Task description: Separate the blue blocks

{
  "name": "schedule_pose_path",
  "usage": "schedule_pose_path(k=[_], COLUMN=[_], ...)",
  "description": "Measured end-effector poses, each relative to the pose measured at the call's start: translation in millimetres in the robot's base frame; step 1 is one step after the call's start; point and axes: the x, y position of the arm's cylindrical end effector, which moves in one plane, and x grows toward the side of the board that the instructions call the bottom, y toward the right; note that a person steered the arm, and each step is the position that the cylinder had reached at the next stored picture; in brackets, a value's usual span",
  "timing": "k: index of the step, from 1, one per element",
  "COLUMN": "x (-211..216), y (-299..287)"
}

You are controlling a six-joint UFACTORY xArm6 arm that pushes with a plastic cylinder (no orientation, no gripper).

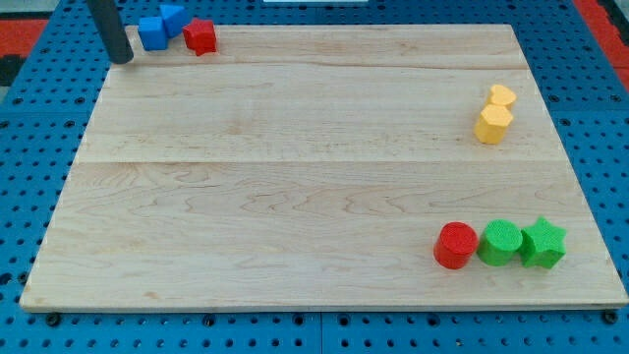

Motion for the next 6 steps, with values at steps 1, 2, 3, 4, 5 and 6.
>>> schedule_pose_path(k=[1, 2, 3, 4, 5, 6], x=[-22, -85, -87, -87, -71, -47], y=[-15, -22, -4, 47, 56, 56])
